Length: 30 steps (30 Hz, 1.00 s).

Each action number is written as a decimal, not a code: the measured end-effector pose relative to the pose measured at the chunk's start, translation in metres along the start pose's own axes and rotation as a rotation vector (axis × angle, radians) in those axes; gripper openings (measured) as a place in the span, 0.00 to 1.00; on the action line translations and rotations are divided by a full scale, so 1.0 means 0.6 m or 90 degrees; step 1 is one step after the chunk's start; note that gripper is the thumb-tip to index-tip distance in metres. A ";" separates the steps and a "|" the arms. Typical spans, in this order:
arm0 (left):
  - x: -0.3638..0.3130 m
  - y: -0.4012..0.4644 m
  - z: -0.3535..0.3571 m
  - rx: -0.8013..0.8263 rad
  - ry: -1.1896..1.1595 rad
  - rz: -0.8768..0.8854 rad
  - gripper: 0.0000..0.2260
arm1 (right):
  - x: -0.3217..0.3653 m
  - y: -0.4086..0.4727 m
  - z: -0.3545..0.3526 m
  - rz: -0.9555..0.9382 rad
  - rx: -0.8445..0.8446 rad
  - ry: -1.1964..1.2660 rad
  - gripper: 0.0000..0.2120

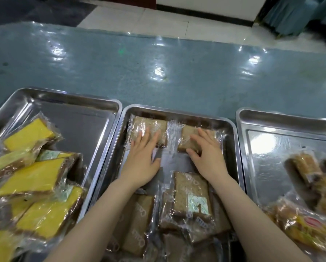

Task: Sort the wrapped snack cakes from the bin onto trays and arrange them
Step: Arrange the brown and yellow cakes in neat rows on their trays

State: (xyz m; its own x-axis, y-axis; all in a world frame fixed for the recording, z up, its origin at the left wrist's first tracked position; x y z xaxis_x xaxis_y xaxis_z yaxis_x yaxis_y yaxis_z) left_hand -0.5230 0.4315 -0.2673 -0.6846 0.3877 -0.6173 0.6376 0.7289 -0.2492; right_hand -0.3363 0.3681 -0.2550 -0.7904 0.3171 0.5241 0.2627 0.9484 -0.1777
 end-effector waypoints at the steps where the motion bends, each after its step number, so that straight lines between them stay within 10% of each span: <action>1: 0.001 -0.016 -0.004 -0.007 -0.018 0.000 0.34 | -0.002 -0.010 -0.007 -0.001 -0.036 0.027 0.14; 4: 0.009 -0.073 -0.011 0.004 -0.058 -0.027 0.30 | -0.013 -0.058 -0.028 0.028 -0.106 0.097 0.12; 15: 0.028 -0.278 0.017 -0.008 -0.121 -0.029 0.25 | -0.017 -0.231 0.003 -0.002 0.168 0.171 0.35; 21: 0.040 -0.303 0.066 0.132 -0.047 -0.052 0.45 | -0.009 -0.230 -0.006 -0.034 0.136 0.082 0.23; 30: 0.041 -0.269 0.059 0.102 -0.009 -0.077 0.45 | 0.037 -0.156 -0.047 -0.077 -0.056 0.114 0.08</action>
State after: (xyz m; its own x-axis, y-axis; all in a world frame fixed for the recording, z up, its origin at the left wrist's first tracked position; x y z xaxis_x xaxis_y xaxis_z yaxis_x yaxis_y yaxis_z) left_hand -0.6300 0.3033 -0.2688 -0.7552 0.2938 -0.5860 0.5999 0.6699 -0.4373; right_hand -0.3629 0.2864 -0.2029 -0.7106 0.1887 0.6778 0.2248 0.9738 -0.0353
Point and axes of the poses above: each hand's wrist, its own y-axis towards the middle knuckle, its own z-axis out of the palm, x = y × z, the point moved 4 cm from there along y, towards the middle knuckle, and after that the axes turned 9 degrees about x, right-handed, at the moved point
